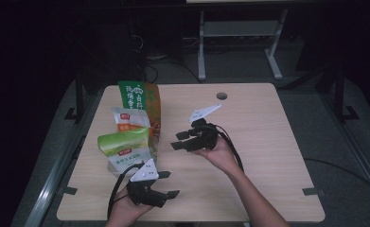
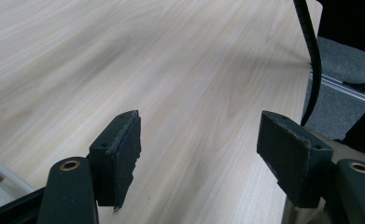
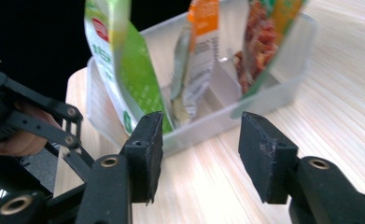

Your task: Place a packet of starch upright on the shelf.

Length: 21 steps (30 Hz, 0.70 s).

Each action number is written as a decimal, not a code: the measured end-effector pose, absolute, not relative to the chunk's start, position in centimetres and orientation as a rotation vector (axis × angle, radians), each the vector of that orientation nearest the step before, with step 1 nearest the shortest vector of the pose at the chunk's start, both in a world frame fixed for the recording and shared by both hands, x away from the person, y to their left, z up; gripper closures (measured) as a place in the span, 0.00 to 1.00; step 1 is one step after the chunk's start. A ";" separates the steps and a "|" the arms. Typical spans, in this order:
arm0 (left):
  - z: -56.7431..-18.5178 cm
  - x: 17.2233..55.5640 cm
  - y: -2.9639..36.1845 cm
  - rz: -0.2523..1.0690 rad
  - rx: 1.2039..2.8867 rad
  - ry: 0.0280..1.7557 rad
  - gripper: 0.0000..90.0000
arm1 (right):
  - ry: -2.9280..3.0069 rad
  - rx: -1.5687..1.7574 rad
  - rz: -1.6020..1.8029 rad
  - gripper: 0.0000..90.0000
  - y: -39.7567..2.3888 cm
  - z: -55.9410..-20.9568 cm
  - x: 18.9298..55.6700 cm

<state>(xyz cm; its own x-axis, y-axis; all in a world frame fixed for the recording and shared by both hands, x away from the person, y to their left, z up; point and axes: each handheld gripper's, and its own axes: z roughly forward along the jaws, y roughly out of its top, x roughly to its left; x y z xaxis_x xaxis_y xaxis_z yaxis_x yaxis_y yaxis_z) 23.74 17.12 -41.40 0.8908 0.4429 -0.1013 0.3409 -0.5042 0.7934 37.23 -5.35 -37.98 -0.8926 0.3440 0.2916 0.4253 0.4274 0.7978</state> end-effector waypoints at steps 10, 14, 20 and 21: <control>-41.5 24.6 16.3 0.123 2.141 0.568 0.32 | -2.602 -0.821 -1.449 0.46 -8.7 -38.3 38.0; -41.6 25.0 15.9 0.117 2.139 0.569 0.32 | -2.604 -0.856 -1.444 0.44 -9.6 -38.4 38.2; -41.5 25.6 15.7 0.127 2.153 0.574 0.32 | -2.610 -0.904 -1.432 0.41 -11.0 -38.5 38.6; -41.5 25.7 15.7 0.126 2.154 0.578 0.32 | -2.606 -0.912 -1.434 0.40 -11.2 -38.5 38.6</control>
<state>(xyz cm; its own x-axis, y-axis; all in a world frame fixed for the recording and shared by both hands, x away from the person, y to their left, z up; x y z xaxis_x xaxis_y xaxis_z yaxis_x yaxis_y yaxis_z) 25.66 15.67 -41.48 0.8869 0.4471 -0.1164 0.3585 -0.5069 0.7839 38.62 -11.22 -38.54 -0.8278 0.4768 0.2958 0.5049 0.4032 0.7632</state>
